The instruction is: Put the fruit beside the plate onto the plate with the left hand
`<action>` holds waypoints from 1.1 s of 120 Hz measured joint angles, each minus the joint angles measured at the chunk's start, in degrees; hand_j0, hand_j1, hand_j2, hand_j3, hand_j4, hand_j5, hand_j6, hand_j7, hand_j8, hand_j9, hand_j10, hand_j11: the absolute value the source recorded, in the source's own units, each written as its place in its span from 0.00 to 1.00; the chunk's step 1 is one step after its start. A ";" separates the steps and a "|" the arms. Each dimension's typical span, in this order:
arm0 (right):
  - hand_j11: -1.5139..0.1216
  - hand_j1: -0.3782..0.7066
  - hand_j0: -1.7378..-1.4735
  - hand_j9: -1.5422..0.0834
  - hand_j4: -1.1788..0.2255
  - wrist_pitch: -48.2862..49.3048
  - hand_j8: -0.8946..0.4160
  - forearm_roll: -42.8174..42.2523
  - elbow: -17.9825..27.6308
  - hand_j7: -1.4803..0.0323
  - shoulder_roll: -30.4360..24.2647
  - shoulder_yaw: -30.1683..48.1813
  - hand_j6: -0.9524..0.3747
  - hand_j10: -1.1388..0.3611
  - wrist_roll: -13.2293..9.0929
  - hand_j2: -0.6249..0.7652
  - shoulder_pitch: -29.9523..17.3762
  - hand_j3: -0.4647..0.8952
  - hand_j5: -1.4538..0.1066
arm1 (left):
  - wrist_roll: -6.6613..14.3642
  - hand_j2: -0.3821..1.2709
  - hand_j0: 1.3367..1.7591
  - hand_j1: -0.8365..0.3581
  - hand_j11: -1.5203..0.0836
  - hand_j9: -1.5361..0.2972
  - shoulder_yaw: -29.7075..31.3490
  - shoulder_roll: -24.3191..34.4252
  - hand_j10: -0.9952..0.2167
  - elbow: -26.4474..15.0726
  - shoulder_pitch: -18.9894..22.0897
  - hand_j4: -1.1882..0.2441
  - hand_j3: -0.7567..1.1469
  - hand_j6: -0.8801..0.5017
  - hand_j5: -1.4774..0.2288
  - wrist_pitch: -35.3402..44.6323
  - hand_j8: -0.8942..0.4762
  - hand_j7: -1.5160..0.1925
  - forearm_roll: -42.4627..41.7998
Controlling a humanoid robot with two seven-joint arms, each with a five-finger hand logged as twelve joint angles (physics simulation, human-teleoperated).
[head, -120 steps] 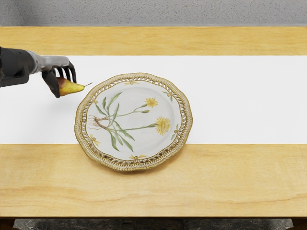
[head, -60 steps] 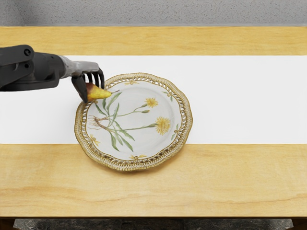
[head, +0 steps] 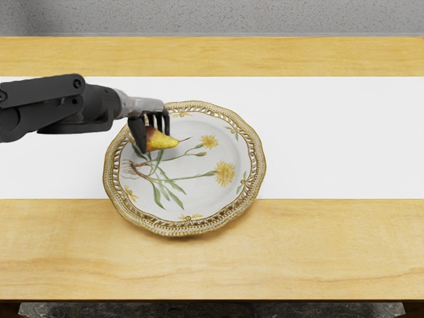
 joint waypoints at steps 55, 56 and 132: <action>0.90 0.06 0.30 0.92 0.82 0.00 0.66 0.00 0.01 0.95 0.00 -0.07 0.69 0.74 0.00 0.44 0.00 0.34 0.90 | 0.28 0.35 0.76 0.54 0.56 0.50 0.51 -1.15 0.43 0.11 0.67 0.50 0.40 0.32 0.50 -0.50 0.33 0.53 -0.06; 0.90 0.06 0.30 0.92 0.82 0.00 0.66 0.00 0.01 0.95 0.00 -0.07 0.69 0.74 0.00 0.44 0.00 0.34 0.90 | 0.28 0.35 0.76 0.55 0.57 0.51 0.49 -1.12 0.44 0.09 0.67 0.51 0.40 0.32 0.51 -0.51 0.34 0.53 -0.07; 0.90 0.06 0.30 0.92 0.82 0.00 0.66 0.00 0.04 0.95 0.00 -0.02 0.69 0.74 0.00 0.44 0.00 0.34 0.90 | 0.15 0.24 0.76 0.97 0.93 0.82 -4.79 4.13 0.80 11.68 1.02 0.81 0.40 0.62 0.85 -18.38 0.64 0.87 -27.39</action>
